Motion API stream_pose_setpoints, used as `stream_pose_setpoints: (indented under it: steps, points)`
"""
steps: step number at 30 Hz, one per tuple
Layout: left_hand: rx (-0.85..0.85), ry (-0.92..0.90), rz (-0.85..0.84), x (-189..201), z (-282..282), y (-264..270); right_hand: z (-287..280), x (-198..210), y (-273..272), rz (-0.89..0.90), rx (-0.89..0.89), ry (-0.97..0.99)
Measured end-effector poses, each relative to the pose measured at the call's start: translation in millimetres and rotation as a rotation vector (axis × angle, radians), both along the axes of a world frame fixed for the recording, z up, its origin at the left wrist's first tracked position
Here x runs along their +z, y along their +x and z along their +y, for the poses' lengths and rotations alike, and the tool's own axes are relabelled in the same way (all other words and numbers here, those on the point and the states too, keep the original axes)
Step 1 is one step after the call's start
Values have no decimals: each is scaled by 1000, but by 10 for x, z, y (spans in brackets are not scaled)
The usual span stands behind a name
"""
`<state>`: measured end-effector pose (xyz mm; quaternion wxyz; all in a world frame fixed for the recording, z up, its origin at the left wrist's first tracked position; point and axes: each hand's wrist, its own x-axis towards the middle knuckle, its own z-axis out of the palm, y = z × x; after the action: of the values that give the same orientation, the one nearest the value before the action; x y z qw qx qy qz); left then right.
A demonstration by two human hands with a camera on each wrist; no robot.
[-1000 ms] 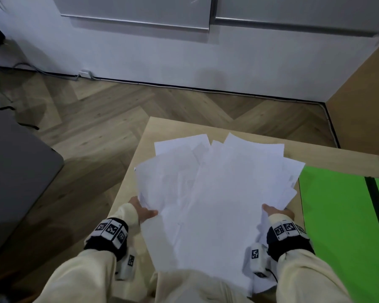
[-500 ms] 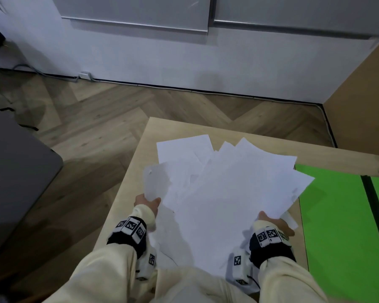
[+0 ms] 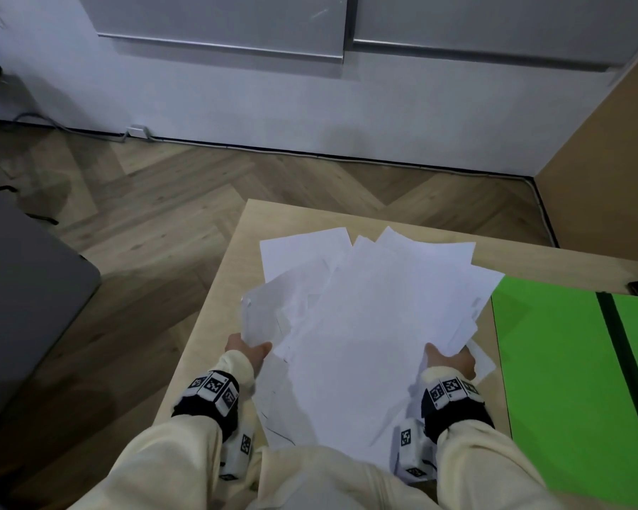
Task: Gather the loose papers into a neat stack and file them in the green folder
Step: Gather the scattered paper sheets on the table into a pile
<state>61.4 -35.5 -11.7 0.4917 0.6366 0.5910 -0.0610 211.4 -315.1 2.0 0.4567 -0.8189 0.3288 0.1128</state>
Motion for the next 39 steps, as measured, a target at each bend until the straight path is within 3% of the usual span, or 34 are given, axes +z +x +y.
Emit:
stream_pose_setpoints:
  steps: [9, 12, 15, 18, 24, 29, 30, 32, 35, 39]
  points:
    - [246, 101, -279, 115, 400, -30, -299, 129, 174, -168, 144, 44]
    - [198, 153, -248, 113, 408, 12, -351, 176, 242, -83, 185, 50]
    - [131, 148, -208, 81, 297, 91, -255, 131, 187, 56, 357, 54]
    - [80, 116, -201, 50, 193, 153, -89, 38, 104, 71, 475, 49]
    - [120, 91, -228, 92, 172, 202, 191, 74, 135, 29, 424, 66]
    - [127, -55, -120, 102, 87, 302, 445, -34, 144, 99, 725, 1]
    - [132, -71, -118, 80, 101, 302, 439, -73, 170, 70, 717, -66]
    - [147, -103, -133, 37, 152, 261, 315, -77, 245, 13, 497, -250]
    - [77, -138, -84, 49, 203, 193, -28, -44, 252, 131, 221, -436]
    - [60, -101, -124, 56, 205, 202, -315, -106, 262, 198, 316, -380]
